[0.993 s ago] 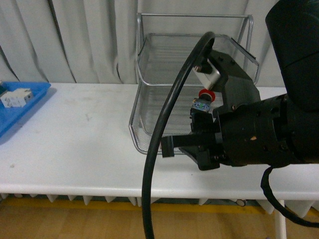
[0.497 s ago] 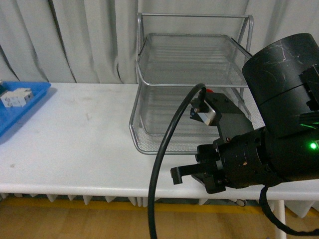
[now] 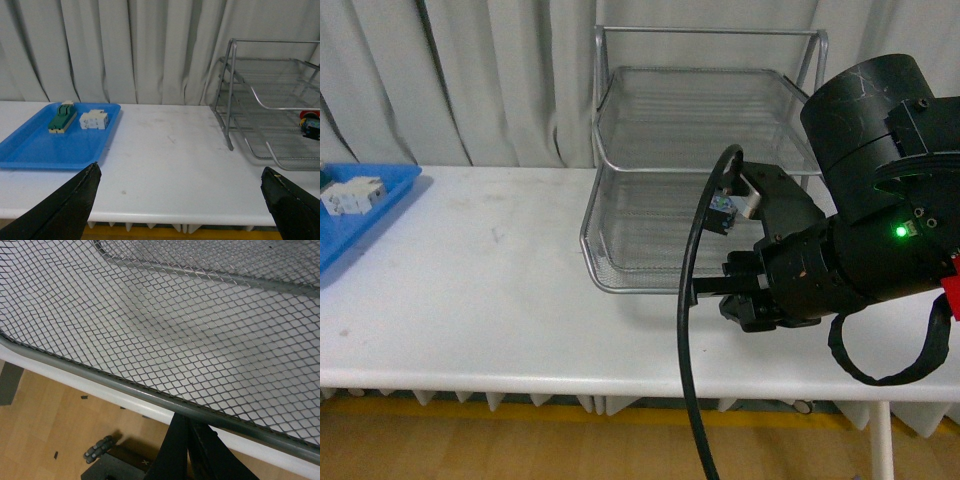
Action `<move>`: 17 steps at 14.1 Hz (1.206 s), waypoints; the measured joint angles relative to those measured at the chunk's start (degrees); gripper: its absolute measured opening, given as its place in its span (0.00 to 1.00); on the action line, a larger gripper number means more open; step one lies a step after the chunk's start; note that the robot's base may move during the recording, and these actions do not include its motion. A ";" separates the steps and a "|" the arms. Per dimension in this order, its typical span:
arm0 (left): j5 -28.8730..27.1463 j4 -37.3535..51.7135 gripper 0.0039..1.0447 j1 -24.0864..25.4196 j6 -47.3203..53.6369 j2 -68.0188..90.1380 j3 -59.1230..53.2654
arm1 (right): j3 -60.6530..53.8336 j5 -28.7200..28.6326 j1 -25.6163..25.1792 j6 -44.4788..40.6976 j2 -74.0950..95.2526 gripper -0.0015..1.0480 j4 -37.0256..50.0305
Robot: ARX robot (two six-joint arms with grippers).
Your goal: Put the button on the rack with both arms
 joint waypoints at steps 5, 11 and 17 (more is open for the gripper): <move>0.00 0.00 0.94 0.00 0.02 0.00 0.00 | 3.17 0.17 -0.70 -0.59 1.97 0.02 -0.04; 0.02 -0.02 0.94 0.00 0.02 0.00 0.00 | 13.16 8.17 -5.64 -1.16 7.41 0.02 3.72; 0.02 0.00 0.94 0.00 0.02 0.00 0.00 | 4.66 5.57 -5.07 1.51 4.15 0.02 6.08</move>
